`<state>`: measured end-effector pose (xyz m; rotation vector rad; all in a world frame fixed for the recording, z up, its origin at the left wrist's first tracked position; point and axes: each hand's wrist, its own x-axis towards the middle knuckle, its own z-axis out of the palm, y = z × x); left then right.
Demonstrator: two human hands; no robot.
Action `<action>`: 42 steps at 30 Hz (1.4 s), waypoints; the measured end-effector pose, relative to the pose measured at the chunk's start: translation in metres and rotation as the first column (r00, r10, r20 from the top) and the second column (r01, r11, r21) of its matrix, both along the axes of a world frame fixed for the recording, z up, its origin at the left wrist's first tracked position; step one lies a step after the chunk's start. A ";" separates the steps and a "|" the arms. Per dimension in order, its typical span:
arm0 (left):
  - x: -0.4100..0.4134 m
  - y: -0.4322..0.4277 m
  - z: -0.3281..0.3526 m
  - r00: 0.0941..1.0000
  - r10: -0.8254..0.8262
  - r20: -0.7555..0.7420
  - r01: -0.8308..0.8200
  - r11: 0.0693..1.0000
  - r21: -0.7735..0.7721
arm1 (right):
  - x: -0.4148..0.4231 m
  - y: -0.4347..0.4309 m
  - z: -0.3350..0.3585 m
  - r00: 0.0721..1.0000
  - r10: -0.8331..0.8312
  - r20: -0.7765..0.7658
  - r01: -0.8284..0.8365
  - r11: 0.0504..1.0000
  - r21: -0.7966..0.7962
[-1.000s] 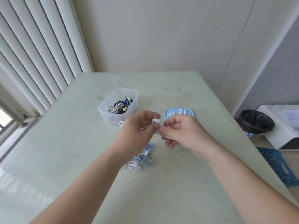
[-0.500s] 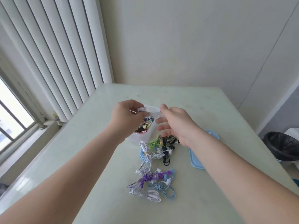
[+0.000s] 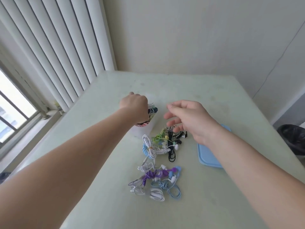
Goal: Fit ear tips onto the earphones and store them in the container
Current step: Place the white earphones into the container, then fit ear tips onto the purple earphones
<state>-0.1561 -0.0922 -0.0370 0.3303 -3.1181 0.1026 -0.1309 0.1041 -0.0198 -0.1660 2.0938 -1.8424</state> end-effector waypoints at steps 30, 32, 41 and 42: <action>0.191 0.031 -0.016 0.894 -0.449 -0.009 0.425 0.838 0.343 | 0.106 0.057 -0.041 0.953 0.256 -0.164 -0.177 0.905 0.387; 0.190 0.032 -0.021 0.901 -0.430 -0.050 0.419 0.839 0.345 | 0.108 0.055 -0.041 0.964 0.225 -0.141 -0.170 0.931 0.323; 0.183 0.039 0.009 0.971 -0.137 -0.195 0.229 0.764 0.603 | 0.113 0.055 -0.037 0.995 0.097 0.007 -0.096 0.995 -0.037; 0.183 0.040 0.019 0.981 -0.106 -0.161 0.190 0.670 0.718 | 0.113 0.055 -0.033 0.994 0.099 0.038 -0.094 0.989 -0.117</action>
